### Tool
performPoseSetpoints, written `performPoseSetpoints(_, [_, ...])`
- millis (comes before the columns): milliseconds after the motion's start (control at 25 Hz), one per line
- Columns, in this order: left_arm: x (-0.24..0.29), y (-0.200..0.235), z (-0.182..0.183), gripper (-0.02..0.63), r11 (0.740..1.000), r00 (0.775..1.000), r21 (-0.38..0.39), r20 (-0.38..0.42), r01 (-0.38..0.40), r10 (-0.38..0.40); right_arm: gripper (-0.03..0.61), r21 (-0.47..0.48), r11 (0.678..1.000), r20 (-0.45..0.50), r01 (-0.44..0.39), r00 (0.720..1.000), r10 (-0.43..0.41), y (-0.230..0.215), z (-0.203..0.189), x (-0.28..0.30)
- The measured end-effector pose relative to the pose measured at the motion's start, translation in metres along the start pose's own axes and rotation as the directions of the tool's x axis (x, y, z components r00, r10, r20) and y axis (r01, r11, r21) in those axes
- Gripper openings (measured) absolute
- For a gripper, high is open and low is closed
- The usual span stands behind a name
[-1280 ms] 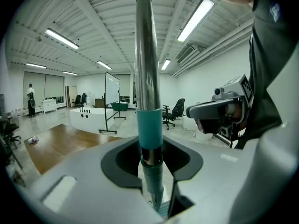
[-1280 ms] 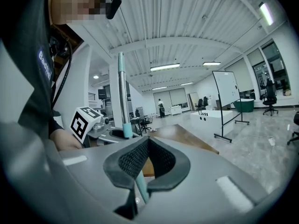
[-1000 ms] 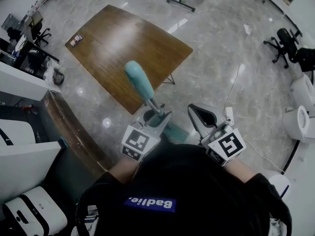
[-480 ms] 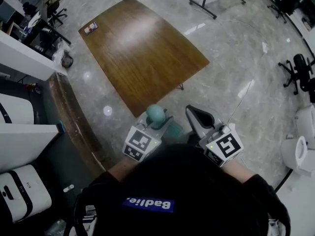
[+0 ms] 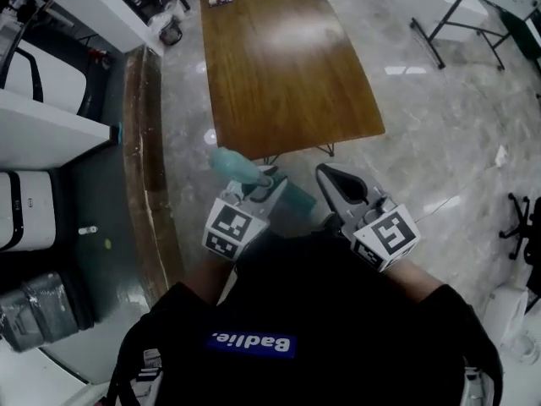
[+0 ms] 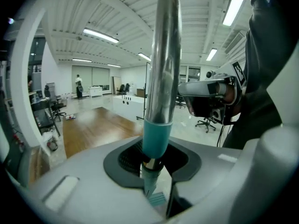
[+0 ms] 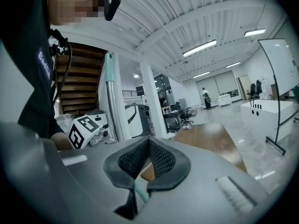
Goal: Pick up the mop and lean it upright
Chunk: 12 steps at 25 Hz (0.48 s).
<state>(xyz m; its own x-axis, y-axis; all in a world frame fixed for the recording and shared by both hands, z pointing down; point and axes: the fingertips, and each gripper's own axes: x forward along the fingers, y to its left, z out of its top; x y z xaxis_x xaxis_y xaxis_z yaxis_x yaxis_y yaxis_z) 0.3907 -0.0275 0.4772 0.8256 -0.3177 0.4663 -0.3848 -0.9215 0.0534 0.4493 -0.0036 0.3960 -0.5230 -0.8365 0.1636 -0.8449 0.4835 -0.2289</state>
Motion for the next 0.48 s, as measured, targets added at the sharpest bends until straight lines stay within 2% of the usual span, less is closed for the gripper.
performPoseSetpoints(80, [0.007, -0.002, 0.000, 0.104, 0.998, 0.998, -0.025, -0.003, -0.065, 0.065, 0.005, 0.007, 0.999, -0.030, -0.047, 0.998, 0.048, -0.008, -0.007, -0.009])
performPoseSetpoints(200, [0.010, -0.005, -0.011, 0.104, 0.991, 0.994, -0.069, -0.008, -0.113, 0.112, 0.005, 0.007, 0.995, -0.067, -0.096, 0.993, 0.096, -0.007, -0.015, -0.015])
performPoseSetpoints(480, [0.014, -0.013, -0.052, 0.103, 0.981, 0.990, -0.141, -0.057, -0.135, 0.128, 0.005, 0.011, 0.994, -0.110, -0.108, 0.988, 0.109, -0.006, -0.025, -0.017])
